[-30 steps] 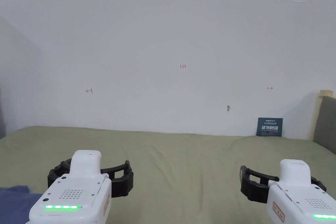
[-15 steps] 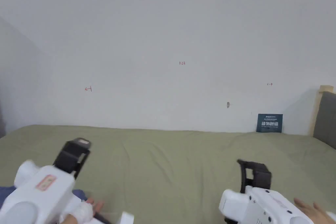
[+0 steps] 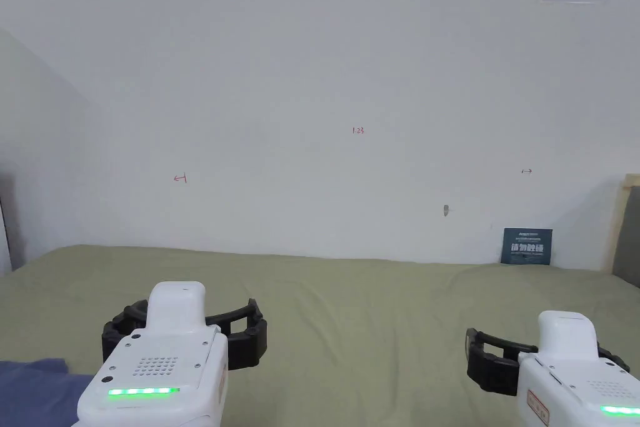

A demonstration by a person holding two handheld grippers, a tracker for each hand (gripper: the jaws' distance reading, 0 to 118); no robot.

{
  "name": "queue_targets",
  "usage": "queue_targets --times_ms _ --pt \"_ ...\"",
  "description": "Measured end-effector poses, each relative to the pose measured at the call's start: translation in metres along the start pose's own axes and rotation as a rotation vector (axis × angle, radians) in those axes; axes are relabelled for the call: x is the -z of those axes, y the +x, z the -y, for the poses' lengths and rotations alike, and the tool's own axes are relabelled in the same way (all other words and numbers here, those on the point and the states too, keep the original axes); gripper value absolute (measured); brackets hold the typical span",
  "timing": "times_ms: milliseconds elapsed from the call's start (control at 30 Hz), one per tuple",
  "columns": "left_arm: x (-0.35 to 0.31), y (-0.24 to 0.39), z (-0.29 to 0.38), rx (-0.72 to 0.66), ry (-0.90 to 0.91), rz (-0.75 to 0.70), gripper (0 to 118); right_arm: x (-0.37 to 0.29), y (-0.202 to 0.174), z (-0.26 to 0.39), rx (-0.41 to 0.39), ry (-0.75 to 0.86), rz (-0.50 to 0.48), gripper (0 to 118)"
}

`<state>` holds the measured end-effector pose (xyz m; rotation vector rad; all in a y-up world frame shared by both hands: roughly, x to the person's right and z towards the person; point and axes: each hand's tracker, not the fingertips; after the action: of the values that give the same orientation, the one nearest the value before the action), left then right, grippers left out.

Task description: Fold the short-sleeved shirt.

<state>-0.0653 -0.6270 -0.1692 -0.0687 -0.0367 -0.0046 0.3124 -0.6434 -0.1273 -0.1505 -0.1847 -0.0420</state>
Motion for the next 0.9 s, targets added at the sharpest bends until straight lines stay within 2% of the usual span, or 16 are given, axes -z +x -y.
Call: queue_targets --times_ms 400,467,500,533,567,600,633,667,700,733,833,900 --pt "0.001 0.004 -0.013 0.032 -0.006 0.008 118 0.001 0.009 -0.019 -0.003 0.023 0.028 117" --pt "-0.002 0.003 -0.015 0.021 -0.030 0.013 118 0.001 0.011 -0.021 -0.004 0.026 0.036 112" --pt "-0.004 0.004 -0.015 0.028 -0.044 0.002 118 -0.003 0.010 -0.021 -0.010 0.026 0.036 90" --pt "-0.006 0.003 -0.012 0.029 -0.055 -0.004 115 -0.006 0.010 -0.021 -0.024 0.035 0.028 45" --pt "-0.008 0.003 -0.011 0.019 -0.039 0.002 101 -0.008 0.010 -0.021 -0.043 0.044 0.025 0" --pt "-0.009 0.003 -0.010 0.012 -0.044 0.006 34 -0.006 0.009 -0.020 -0.055 0.043 0.040 0" --pt "-0.010 0.004 -0.009 0.009 -0.047 0.008 0 -0.004 0.007 -0.017 -0.115 0.056 0.031 0" --pt "-0.012 0.004 -0.008 0.011 -0.048 -0.006 0 -0.011 0.007 -0.011 -0.069 0.063 0.080 0" --pt "-0.006 0.004 -0.008 0.039 -0.034 -0.085 0 -0.011 0.010 -0.009 -0.056 0.051 0.062 0" --pt "-0.009 0.002 -0.006 0.014 -0.028 -0.067 0 -0.012 0.011 -0.006 -0.034 0.030 0.035 0" --pt "-0.008 -0.003 -0.004 -0.010 -0.048 -0.051 0 -0.014 0.006 -0.002 -0.048 0.014 0.045 0" --pt "-0.011 -0.012 -0.011 -0.011 -0.031 -0.062 0 -0.016 -0.004 -0.004 -0.054 0.015 0.010 0"
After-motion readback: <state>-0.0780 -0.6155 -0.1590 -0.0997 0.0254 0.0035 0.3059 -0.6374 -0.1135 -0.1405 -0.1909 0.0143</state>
